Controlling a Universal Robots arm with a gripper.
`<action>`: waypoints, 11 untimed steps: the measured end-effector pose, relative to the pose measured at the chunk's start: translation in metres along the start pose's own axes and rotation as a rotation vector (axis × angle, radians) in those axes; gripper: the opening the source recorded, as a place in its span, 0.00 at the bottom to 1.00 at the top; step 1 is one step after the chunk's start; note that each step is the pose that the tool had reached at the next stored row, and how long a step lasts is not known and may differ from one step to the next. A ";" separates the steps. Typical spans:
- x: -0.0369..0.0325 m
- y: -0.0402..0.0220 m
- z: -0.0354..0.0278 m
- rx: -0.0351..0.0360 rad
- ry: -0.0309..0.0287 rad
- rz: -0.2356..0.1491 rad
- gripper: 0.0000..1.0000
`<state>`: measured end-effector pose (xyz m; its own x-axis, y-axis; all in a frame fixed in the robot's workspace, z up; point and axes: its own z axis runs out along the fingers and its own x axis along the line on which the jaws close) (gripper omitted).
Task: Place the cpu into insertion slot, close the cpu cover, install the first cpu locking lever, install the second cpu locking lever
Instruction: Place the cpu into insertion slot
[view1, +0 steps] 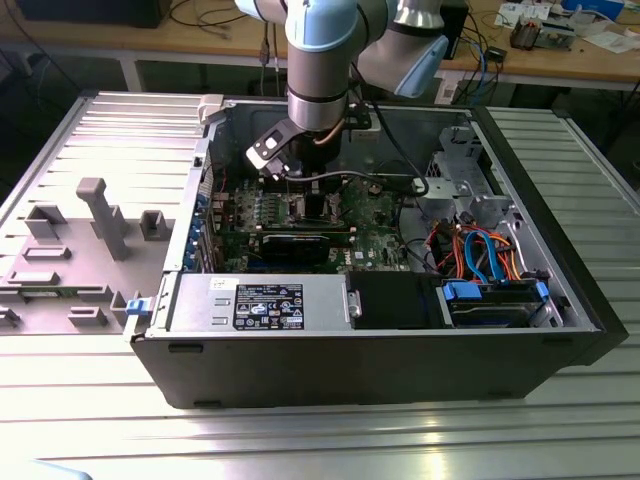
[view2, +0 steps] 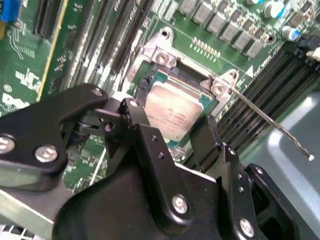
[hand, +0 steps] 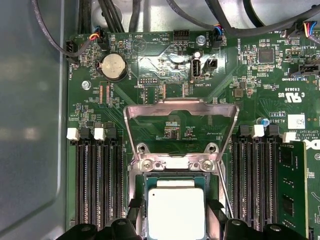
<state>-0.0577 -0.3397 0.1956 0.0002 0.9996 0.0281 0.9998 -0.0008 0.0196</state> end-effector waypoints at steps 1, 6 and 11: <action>-0.0001 -0.0001 -0.0002 0.0003 -0.0006 0.000 0.61; 0.0000 0.0000 -0.0030 0.0004 -0.0005 0.001 0.61; 0.0000 0.0001 -0.0036 0.0003 -0.0005 0.001 0.61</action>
<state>-0.0577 -0.3398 0.1992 0.0010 0.9996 0.0276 0.9998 -0.0015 0.0192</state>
